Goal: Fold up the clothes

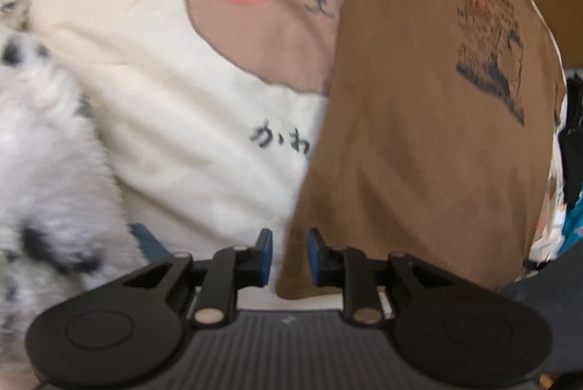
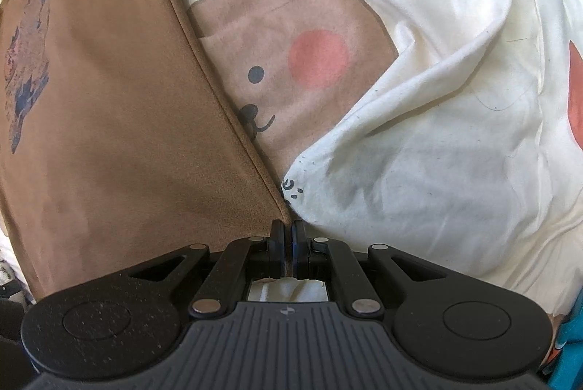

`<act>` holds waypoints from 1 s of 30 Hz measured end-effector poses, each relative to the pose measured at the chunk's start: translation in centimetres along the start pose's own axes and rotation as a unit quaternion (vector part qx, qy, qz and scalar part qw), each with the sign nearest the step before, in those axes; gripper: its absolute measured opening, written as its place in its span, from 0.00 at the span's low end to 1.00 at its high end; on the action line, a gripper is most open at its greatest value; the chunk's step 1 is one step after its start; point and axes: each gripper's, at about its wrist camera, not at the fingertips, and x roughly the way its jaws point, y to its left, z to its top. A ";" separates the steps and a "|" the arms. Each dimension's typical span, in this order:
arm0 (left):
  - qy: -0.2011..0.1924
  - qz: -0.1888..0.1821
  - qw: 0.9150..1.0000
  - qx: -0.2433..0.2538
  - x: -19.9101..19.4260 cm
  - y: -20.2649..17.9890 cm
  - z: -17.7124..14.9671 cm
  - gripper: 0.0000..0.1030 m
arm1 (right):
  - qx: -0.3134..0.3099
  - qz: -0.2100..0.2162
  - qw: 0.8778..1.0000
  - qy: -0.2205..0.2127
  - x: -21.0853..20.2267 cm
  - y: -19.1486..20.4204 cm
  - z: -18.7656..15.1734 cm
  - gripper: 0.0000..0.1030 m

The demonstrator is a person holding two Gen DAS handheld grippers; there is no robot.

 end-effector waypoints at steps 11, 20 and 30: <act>0.005 0.007 1.000 0.025 2.7 -0.9 -1.6 0.03 | -0.003 -0.006 1.000 -0.006 -1.2 -1.1 -0.3 0.02; 0.009 0.015 1.000 0.023 0.6 -0.1 -1.4 0.02 | -0.005 -0.008 1.000 -0.004 -1.6 -1.3 -0.5 0.02; 0.036 0.035 0.999 0.003 3.3 -0.6 0.0 0.05 | 0.015 -0.021 1.000 0.013 -0.2 -2.6 -0.1 0.13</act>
